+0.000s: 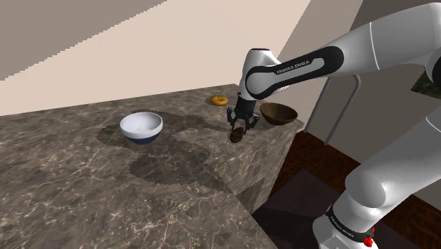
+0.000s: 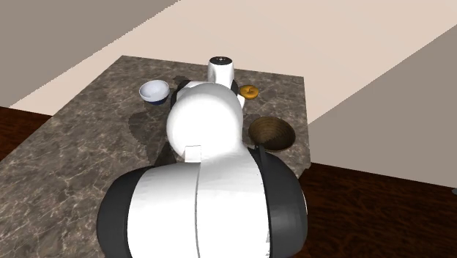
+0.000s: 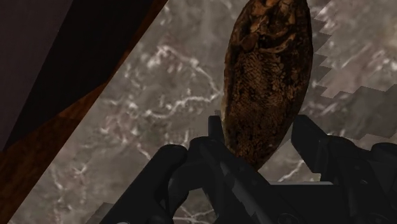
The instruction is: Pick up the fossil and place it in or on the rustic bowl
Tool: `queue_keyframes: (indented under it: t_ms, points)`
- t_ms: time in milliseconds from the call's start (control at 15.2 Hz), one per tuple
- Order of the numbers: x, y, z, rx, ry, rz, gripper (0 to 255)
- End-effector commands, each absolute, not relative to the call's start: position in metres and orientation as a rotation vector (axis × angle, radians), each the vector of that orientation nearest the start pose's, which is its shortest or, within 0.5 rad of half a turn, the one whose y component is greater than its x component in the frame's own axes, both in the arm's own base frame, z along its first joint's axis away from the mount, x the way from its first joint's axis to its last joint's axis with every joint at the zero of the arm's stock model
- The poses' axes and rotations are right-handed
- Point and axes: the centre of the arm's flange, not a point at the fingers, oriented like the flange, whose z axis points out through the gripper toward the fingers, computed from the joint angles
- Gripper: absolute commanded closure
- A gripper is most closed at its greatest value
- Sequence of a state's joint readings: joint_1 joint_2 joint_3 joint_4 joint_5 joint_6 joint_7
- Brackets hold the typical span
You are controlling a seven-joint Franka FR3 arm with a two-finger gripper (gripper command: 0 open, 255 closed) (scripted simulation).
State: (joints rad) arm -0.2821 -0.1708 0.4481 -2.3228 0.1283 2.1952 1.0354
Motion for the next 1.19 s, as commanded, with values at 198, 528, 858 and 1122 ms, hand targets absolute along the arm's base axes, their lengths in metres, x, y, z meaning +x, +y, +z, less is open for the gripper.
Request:
queue_keyframes:
  t_ms: [198,528,858,1122]
  points:
    - [0.48,0.089,0.403,-2.758,1.41,-0.007,255]
    - [0.48,0.089,0.429,-2.758,1.41,-0.007,255]
    - [0.48,0.089,0.456,-2.758,1.41,-0.007,255]
    - [0.48,0.089,0.477,-2.758,1.41,-0.007,255]
